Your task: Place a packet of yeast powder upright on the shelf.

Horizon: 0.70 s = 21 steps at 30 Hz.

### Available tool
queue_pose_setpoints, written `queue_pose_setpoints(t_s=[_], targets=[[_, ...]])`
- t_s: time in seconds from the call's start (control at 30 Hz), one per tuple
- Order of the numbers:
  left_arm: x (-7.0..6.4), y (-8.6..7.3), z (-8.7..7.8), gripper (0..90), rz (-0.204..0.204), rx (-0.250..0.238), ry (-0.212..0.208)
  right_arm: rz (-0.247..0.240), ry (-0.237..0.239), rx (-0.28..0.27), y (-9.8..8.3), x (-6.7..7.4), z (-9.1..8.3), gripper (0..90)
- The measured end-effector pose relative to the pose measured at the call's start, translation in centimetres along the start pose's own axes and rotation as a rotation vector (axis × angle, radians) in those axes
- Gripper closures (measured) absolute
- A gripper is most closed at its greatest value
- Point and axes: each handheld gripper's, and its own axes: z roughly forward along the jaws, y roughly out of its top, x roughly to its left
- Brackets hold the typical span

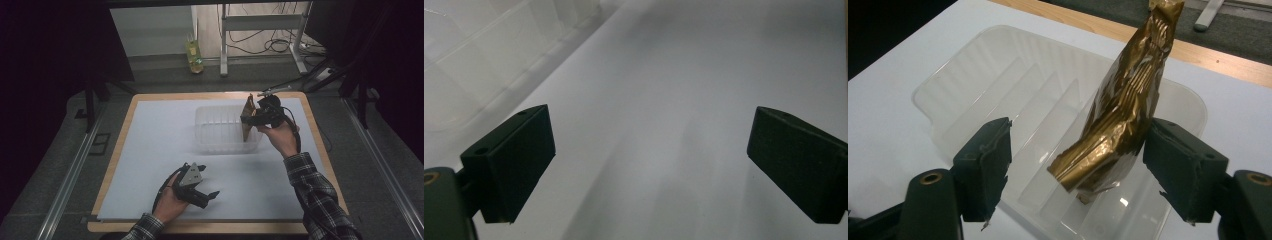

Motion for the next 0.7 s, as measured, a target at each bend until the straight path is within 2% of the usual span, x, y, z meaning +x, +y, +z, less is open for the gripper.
queue_pose_setpoints(t_s=[0.7], targets=[[0.0, -0.1, 0.1, 5.1, 0.001, 0.0, 0.0, -0.04, 0.033, 0.007, -1.7, 0.9, -0.6, 23.0]])
